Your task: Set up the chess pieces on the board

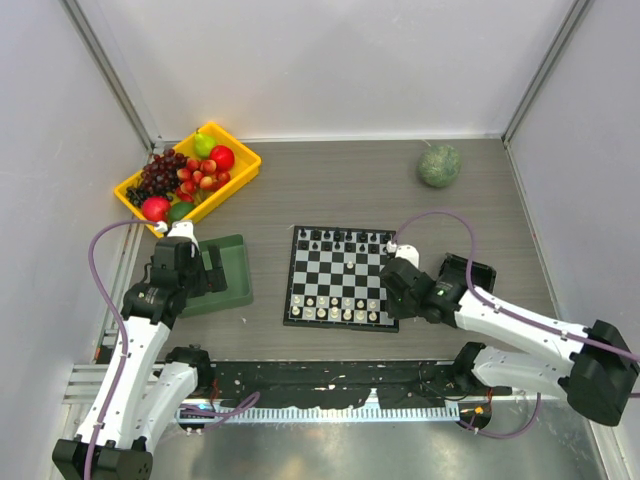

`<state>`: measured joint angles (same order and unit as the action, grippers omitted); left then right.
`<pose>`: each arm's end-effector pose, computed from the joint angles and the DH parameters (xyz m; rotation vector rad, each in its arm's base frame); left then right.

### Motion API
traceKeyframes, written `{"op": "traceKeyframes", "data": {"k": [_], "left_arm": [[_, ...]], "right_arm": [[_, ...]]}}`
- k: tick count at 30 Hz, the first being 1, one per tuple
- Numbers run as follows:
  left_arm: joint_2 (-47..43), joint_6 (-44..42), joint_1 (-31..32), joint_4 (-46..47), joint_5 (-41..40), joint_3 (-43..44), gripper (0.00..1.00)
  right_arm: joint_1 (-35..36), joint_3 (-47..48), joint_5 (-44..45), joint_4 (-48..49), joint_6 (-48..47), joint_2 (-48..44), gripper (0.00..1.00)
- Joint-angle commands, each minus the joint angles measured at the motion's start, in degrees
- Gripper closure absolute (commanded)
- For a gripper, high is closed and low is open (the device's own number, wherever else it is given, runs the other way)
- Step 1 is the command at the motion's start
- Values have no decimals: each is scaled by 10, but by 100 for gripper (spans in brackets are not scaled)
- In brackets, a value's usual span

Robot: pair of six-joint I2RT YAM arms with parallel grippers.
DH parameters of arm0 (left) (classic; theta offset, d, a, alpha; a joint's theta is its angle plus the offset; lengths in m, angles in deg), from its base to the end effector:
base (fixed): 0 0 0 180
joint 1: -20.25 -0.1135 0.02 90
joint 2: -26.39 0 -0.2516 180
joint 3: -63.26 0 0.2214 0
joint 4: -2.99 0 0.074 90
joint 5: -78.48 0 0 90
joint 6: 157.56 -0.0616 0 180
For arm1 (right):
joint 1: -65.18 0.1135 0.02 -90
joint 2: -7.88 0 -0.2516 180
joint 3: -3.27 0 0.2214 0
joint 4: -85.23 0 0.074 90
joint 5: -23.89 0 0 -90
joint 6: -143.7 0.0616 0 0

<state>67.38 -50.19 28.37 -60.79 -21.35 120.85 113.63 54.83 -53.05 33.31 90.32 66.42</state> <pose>0.1340 -0.0085 0.2430 -0.2716 2.3630 -0.0062 0.1283 0.1237 0.1865 -0.1841 2.5737 0.2676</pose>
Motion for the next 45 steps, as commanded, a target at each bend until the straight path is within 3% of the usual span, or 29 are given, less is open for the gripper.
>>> {"op": "traceKeyframes", "data": {"k": [1, 32, 36, 45], "left_arm": [[-3, -2, 0, 4, 2, 23, 1], [1, -1, -1, 4, 2, 23, 1], [2, -2, -1, 4, 3, 23, 1], [1, -1, 0, 4, 2, 23, 1]], "right_arm": [[28, 23, 55, -19, 35, 29, 85], [44, 8, 8, 22, 42, 69, 85], [44, 17, 10, 11, 28, 68, 71], [39, 118, 63, -47, -35, 52, 60]]}}
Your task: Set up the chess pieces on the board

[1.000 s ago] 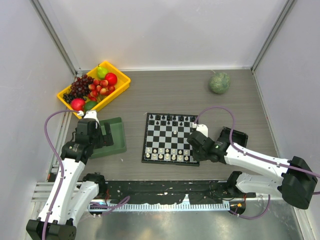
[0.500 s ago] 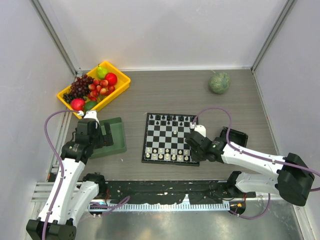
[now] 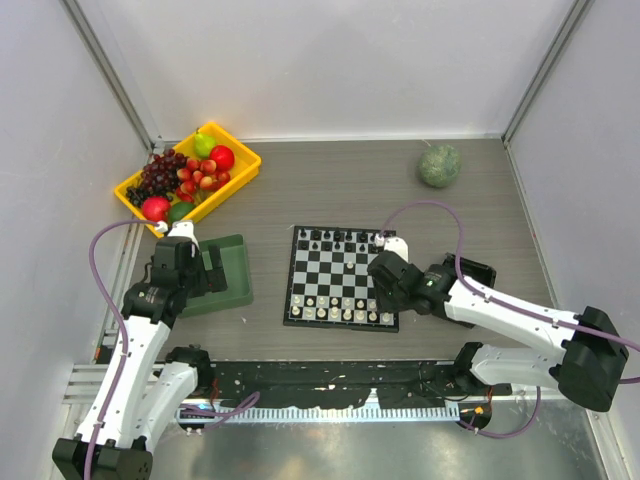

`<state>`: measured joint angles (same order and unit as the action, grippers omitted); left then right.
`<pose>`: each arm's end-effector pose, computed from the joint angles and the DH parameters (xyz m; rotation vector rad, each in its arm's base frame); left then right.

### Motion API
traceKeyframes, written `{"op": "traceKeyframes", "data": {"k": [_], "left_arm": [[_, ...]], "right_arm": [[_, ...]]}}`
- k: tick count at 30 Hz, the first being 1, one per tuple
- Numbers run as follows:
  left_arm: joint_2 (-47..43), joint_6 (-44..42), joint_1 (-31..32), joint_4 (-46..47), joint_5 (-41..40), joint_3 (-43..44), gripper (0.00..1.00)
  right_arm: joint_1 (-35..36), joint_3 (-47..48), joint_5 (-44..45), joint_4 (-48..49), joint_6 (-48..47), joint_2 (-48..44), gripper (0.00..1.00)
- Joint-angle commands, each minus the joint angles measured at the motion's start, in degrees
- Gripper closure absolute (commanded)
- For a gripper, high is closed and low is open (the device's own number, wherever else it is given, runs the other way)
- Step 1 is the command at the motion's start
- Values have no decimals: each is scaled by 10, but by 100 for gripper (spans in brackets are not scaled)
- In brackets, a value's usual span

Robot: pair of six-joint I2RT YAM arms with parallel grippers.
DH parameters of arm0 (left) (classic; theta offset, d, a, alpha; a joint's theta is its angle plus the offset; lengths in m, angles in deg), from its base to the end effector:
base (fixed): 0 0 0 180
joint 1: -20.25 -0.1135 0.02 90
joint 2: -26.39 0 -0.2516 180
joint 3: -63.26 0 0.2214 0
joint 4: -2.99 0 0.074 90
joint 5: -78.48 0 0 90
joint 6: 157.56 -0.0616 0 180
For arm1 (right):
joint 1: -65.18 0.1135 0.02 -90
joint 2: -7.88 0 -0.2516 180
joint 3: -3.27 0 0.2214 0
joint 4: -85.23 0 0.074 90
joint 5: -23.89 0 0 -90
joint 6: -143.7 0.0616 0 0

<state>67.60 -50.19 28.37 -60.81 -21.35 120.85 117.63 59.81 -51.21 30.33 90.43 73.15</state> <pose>0.1344 -0.0086 0.2425 -0.2715 2.3671 -0.0050 0.1301 0.1433 0.1888 -0.2797 2.6153 0.1876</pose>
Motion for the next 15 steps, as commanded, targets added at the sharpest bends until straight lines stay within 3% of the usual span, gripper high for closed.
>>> {"op": "traceKeyframes", "data": {"k": [1, 7, 15], "left_arm": [[-1, -1, -1, 4, 2, 24, 1], [-3, -1, -1, 4, 2, 23, 1], [-3, -1, -1, 3, 1, 23, 1]], "right_arm": [[-4, 78, 48, -18, -40, -16, 57], [-45, 137, 37, 14, -68, 30, 55], [-83, 226, -34, 77, -88, 169, 55]]}}
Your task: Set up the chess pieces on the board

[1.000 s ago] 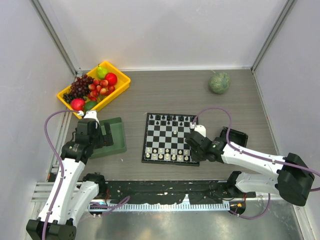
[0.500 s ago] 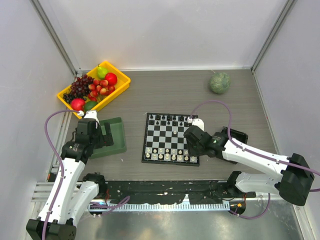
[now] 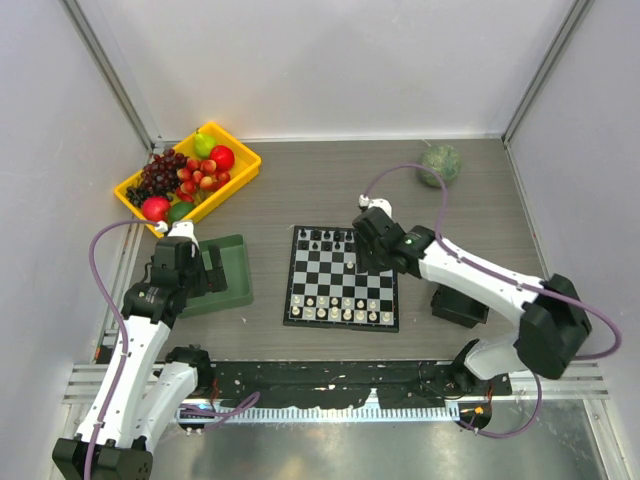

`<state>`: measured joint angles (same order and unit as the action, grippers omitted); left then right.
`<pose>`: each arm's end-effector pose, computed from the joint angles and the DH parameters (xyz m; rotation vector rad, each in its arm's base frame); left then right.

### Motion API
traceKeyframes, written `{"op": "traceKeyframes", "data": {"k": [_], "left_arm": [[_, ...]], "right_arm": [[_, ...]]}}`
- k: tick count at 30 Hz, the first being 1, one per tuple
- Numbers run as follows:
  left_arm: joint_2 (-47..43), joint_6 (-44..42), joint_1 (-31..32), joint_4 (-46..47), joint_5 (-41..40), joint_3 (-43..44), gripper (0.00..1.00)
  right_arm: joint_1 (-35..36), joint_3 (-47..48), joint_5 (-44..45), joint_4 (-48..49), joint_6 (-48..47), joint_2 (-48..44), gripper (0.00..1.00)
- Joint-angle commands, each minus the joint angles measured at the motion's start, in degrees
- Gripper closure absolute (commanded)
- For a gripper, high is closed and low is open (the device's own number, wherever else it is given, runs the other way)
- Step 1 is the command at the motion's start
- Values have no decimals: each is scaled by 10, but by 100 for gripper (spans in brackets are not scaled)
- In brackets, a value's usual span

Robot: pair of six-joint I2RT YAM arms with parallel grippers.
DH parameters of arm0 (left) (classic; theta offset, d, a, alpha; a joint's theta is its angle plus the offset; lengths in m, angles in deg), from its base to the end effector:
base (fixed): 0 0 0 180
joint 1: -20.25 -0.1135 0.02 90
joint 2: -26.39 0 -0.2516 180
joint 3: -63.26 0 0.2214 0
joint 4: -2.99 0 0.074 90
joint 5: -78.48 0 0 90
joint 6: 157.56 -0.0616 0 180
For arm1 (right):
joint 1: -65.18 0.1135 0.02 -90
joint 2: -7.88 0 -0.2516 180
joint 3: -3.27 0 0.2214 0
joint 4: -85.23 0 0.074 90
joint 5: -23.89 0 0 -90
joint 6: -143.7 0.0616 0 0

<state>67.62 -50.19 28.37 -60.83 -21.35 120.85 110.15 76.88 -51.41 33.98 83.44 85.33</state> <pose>0.1344 -0.0086 0.2424 -0.2715 2.3678 -0.0048 0.1969 0.1746 0.2347 -0.2306 2.4897 0.2205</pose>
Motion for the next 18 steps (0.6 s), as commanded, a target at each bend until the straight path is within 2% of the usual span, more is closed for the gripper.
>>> {"op": "traceKeyframes", "data": {"k": [1, 10, 18], "left_arm": [[-5, -1, -1, 4, 1, 23, 1], [-6, -1, -1, 4, -1, 23, 1], [-5, -1, 0, 4, 2, 23, 1]], "right_arm": [[-8, 64, -34, 42, -21, 72, 54], [-10, 116, -35, 57, -31, 167, 58], [-21, 116, -30, 59, -46, 198, 63]]}}
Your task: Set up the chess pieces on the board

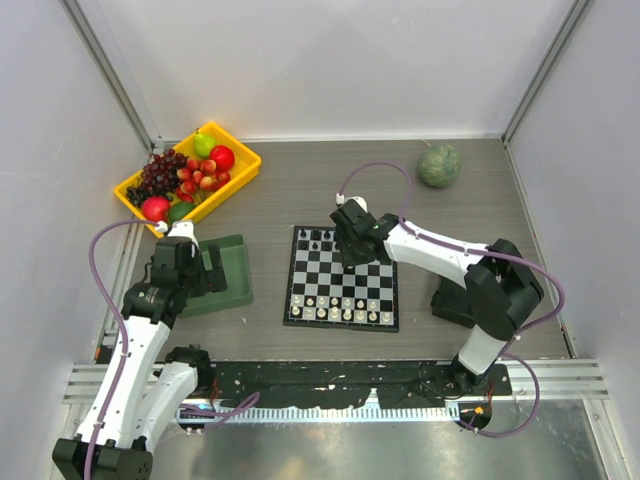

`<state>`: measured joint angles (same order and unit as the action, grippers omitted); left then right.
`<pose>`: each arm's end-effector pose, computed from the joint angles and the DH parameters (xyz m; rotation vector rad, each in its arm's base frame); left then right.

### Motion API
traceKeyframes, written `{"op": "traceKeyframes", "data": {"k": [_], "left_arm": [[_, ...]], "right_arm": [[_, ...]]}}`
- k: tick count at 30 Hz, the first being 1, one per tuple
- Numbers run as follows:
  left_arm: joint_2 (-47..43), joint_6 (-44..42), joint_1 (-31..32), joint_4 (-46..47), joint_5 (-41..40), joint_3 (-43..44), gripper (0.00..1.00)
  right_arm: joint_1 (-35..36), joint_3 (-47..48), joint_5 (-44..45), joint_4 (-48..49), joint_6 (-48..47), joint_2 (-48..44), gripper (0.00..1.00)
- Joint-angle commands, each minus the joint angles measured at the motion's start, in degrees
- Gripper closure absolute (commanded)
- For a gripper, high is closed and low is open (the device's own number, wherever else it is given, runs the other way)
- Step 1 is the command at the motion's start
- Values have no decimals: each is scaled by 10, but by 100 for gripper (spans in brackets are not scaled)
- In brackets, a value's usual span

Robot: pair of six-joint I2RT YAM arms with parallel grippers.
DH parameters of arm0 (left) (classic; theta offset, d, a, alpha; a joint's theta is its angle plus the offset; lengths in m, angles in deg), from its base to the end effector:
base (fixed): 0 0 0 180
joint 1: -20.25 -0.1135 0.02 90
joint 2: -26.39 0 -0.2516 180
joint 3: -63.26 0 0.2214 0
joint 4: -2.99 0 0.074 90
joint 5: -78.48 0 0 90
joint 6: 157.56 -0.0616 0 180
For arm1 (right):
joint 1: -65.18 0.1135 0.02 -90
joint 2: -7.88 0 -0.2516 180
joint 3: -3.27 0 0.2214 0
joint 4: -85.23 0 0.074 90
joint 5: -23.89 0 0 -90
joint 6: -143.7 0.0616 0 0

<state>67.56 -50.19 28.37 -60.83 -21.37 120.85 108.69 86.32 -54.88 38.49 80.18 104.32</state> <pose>0.1343 -0.0085 0.2426 -0.2717 2.3666 -0.0047 0.2480 0.2189 0.1957 -0.3174 2.5803 0.1882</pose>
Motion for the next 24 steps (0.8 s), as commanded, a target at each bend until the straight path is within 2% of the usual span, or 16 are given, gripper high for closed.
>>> {"op": "traceKeyframes", "data": {"k": [1, 17, 24], "left_arm": [[-4, -1, -1, 4, 2, 23, 1], [-2, -1, -1, 4, -2, 23, 1], [-1, -1, -1, 2, -1, 23, 1]], "right_arm": [[-7, 23, 4, 16, -15, 9, 64], [-12, 39, -4, 27, -24, 45, 74], [-13, 37, -5, 27, -26, 48, 75]]}}
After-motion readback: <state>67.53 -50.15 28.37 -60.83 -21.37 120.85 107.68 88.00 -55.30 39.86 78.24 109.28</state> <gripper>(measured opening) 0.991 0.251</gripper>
